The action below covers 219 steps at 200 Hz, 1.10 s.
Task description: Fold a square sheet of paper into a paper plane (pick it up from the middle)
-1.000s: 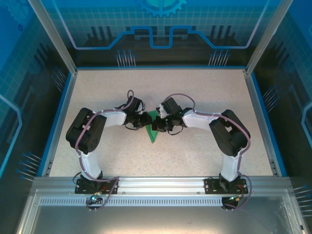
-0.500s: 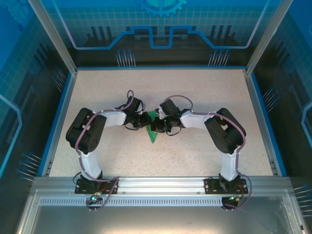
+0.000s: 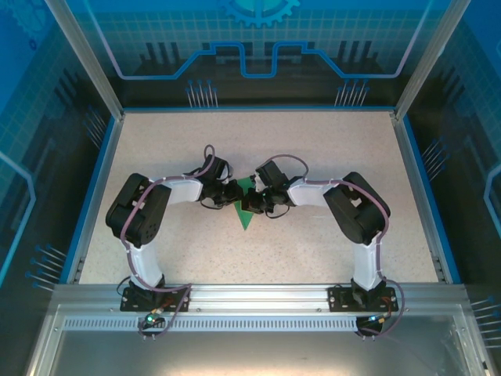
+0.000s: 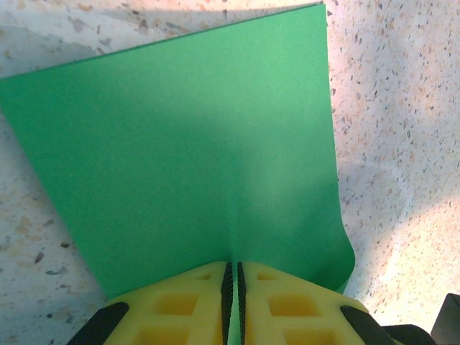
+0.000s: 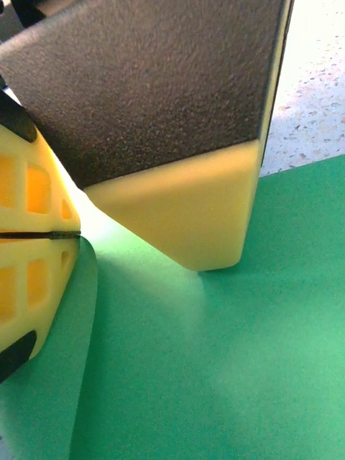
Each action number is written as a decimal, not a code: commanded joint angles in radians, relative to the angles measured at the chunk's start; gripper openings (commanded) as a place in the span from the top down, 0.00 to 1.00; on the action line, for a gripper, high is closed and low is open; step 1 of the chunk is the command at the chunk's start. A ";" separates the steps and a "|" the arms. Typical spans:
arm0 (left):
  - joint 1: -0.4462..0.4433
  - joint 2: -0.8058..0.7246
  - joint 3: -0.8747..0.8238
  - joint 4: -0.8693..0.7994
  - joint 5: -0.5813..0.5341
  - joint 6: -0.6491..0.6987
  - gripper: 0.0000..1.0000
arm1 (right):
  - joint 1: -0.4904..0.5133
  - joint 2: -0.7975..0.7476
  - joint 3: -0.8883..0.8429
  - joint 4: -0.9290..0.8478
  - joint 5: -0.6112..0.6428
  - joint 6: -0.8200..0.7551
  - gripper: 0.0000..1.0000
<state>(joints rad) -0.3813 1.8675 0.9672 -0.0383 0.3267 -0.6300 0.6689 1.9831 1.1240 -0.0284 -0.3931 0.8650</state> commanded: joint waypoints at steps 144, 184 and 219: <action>0.002 0.039 -0.031 -0.032 -0.008 -0.014 0.84 | 0.016 0.038 0.007 0.087 -0.018 0.016 0.91; 0.001 0.041 -0.031 -0.035 -0.008 -0.016 0.84 | 0.016 0.039 0.003 0.103 -0.019 0.019 0.91; 0.001 0.028 -0.030 -0.036 -0.009 -0.019 0.86 | 0.014 0.032 -0.002 0.081 -0.002 0.015 0.91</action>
<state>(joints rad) -0.3782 1.8679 0.9646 -0.0261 0.3256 -0.6525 0.6689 2.0006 1.1240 0.0074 -0.4015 0.8726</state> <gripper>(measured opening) 0.143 0.094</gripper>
